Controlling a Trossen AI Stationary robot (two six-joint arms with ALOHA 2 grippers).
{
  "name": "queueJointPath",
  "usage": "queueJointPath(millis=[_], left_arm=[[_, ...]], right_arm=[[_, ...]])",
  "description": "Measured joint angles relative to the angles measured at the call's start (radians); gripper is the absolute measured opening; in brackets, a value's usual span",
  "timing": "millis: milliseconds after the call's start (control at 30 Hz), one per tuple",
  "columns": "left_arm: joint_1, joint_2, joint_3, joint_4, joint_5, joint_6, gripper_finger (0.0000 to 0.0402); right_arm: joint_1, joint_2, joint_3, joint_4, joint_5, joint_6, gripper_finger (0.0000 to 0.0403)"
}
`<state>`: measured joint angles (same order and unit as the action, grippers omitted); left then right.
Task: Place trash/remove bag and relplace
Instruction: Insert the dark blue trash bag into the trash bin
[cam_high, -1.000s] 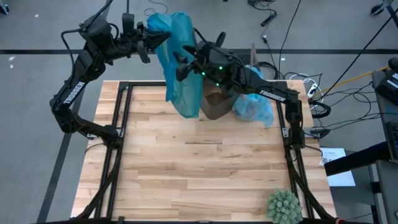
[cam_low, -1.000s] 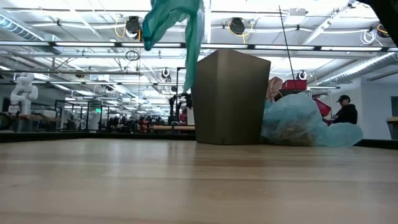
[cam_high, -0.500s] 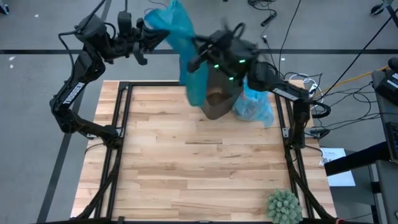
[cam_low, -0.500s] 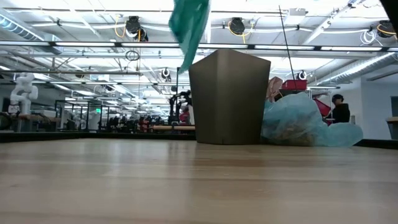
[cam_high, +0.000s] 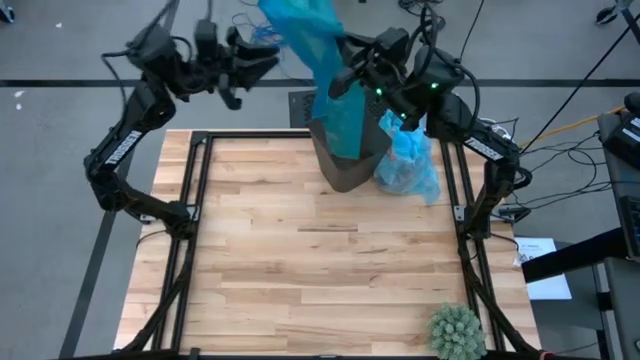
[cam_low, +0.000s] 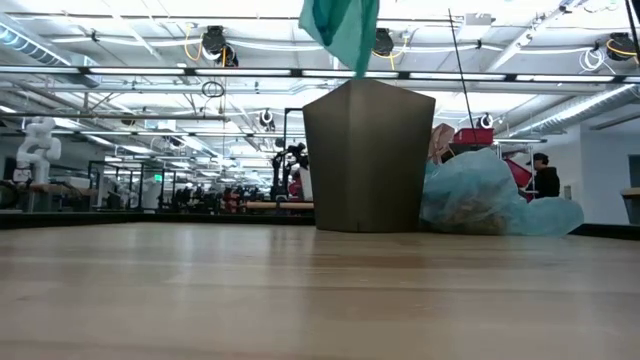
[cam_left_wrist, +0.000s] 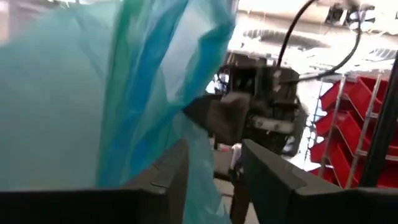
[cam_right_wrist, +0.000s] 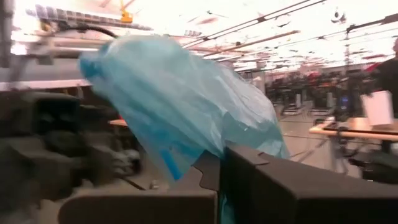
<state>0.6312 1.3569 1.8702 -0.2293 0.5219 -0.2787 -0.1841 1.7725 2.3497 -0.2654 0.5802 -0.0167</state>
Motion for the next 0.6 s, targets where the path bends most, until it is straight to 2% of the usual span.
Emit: queueJointPath(millis=[167, 367, 533, 600], left_arm=[[-0.032, 0.062, 0.0, -0.002, -0.004, -0.001, 0.0188], [-0.024, 0.074, 0.0, -0.007, -0.096, 0.015, 0.0225], [-0.016, 0.03, 0.0, -0.139, -0.144, 0.083, 0.0235], [-0.02, 0.006, 0.0, -0.204, -0.193, 0.118, 0.0235]], right_arm=[[0.001, 0.0, 0.0, 0.0, -0.025, 0.031, 0.0], [0.01, -0.001, 0.0, 0.002, -0.039, 0.031, 0.0], [0.009, -0.022, 0.0, 0.001, -0.041, 0.028, 0.0], [0.009, -0.036, 0.0, 0.003, -0.041, 0.025, 0.0]])
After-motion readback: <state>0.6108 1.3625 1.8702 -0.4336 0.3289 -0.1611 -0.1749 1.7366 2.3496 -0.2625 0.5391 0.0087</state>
